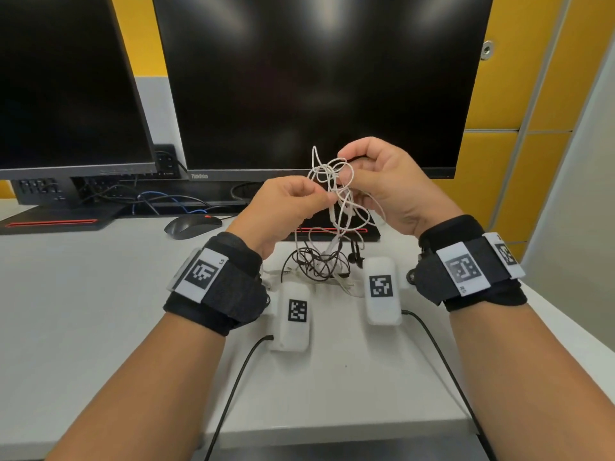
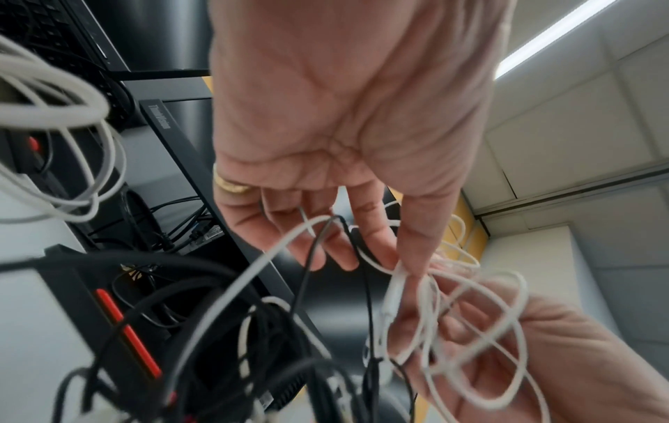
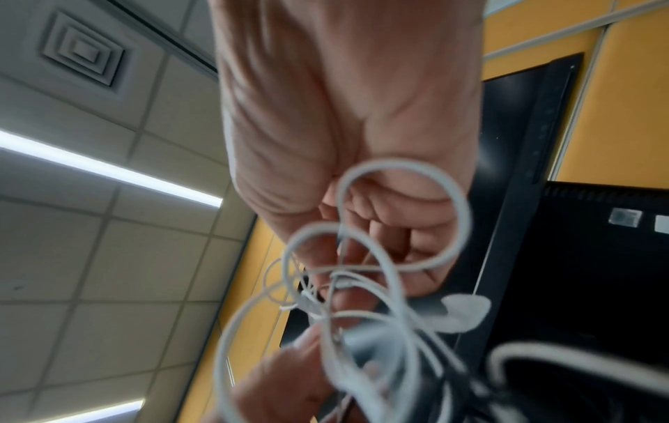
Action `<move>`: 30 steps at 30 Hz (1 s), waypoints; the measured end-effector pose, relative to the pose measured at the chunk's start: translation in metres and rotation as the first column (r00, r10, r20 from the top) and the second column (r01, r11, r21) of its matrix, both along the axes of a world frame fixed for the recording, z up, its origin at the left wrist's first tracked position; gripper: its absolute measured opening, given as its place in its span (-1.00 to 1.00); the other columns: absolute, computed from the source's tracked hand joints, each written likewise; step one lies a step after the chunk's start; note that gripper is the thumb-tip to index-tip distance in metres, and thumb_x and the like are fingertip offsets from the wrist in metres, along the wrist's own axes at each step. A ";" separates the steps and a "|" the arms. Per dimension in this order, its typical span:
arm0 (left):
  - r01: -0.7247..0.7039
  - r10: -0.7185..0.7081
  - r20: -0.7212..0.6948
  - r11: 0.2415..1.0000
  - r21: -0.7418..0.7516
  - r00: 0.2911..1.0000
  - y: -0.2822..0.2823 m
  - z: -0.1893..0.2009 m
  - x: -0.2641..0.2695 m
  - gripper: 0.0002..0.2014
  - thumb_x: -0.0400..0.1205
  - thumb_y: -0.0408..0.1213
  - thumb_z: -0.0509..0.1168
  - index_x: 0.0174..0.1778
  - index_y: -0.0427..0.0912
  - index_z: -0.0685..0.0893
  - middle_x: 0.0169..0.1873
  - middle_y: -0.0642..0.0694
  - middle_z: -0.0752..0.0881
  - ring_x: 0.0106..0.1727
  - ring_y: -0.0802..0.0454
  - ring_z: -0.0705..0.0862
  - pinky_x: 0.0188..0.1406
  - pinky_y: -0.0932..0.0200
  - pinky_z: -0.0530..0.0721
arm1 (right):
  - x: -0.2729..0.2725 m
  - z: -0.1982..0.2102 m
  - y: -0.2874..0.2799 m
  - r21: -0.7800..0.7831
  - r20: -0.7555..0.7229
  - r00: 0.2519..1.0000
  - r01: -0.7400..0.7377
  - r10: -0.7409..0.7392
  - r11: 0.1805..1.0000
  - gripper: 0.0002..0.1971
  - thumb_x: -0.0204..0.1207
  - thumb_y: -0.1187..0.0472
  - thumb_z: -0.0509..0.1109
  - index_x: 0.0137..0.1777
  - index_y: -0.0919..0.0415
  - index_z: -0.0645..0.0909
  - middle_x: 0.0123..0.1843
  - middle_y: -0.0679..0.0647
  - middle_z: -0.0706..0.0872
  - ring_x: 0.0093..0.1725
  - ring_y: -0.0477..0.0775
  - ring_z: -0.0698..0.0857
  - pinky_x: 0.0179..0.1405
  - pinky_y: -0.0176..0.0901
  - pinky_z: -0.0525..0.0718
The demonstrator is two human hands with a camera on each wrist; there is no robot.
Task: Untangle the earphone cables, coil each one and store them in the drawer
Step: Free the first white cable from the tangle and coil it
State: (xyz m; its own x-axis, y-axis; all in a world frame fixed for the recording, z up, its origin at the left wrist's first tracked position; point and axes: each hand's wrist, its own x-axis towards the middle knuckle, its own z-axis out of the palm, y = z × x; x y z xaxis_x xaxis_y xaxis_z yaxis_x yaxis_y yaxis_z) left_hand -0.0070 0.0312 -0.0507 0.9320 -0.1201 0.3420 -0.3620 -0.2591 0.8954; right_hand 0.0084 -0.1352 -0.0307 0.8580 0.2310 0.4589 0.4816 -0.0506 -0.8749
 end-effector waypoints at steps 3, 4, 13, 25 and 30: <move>-0.063 0.063 0.011 0.998 -0.024 0.998 0.003 0.003 0.002 -0.89 0.58 -0.21 0.40 -0.26 -0.09 0.68 -0.13 -0.10 0.70 -0.13 0.10 0.60 -0.18 0.25 0.53 | 0.001 -0.001 0.000 -0.051 0.006 1.000 0.009 -0.009 0.999 -0.79 0.58 0.39 0.40 0.11 0.11 0.58 -0.21 0.11 0.71 -0.30 -0.01 0.67 -0.23 -0.12 0.66; -0.099 0.100 0.011 0.993 -0.065 0.995 0.005 0.004 0.004 -0.89 0.60 -0.25 0.36 -0.25 -0.10 0.66 -0.15 -0.08 0.69 -0.14 0.10 0.61 -0.17 0.22 0.56 | 0.002 -0.001 -0.002 -0.073 0.003 1.000 0.015 -0.015 0.997 -0.78 0.57 0.38 0.41 0.13 0.10 0.59 -0.21 0.12 0.70 -0.28 -0.01 0.67 -0.22 -0.16 0.66; -0.138 0.133 -0.038 0.924 -0.358 0.990 0.012 0.008 0.008 -0.73 0.64 -0.53 0.08 -0.12 -0.05 0.54 -0.23 -0.06 0.65 -0.32 0.08 0.65 -0.46 0.26 0.61 | 0.011 -0.003 -0.009 -0.154 0.063 0.923 0.384 -0.379 0.910 -0.82 0.58 0.34 0.36 -0.11 0.02 0.68 -0.15 0.00 0.72 -0.17 -0.09 0.68 -0.14 -0.25 0.69; -0.011 0.028 -0.160 0.995 0.104 0.987 0.011 0.002 0.006 -0.78 0.57 0.01 0.39 0.00 -0.04 0.74 -0.13 0.05 0.66 -0.18 0.10 0.58 -0.18 0.16 0.55 | 0.005 0.007 -0.008 0.349 0.016 0.960 0.256 -0.279 0.901 -0.83 0.71 0.37 0.17 0.10 0.13 0.54 -0.17 0.07 0.74 -0.20 -0.01 0.80 -0.15 -0.20 0.78; 0.095 -0.051 -0.221 0.976 0.194 0.974 0.007 0.000 0.002 -0.78 0.56 -0.04 0.42 0.03 -0.06 0.76 -0.35 0.02 0.55 -0.42 0.15 0.42 -0.44 0.27 0.39 | 0.005 0.007 -0.006 0.429 0.117 0.977 0.114 -0.180 0.896 -0.83 0.68 0.40 0.22 0.11 0.15 0.57 0.15 0.13 0.77 0.15 0.05 0.79 0.12 -0.06 0.76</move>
State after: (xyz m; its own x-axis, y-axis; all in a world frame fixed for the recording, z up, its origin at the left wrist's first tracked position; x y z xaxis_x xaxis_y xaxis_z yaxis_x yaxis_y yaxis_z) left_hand -0.0050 0.0386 -0.0502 0.9667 -0.2362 0.0981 -0.1931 -0.4224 0.8856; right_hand 0.0132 -0.1408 -0.0241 0.7808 -0.1339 0.6102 0.6237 0.2226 -0.7493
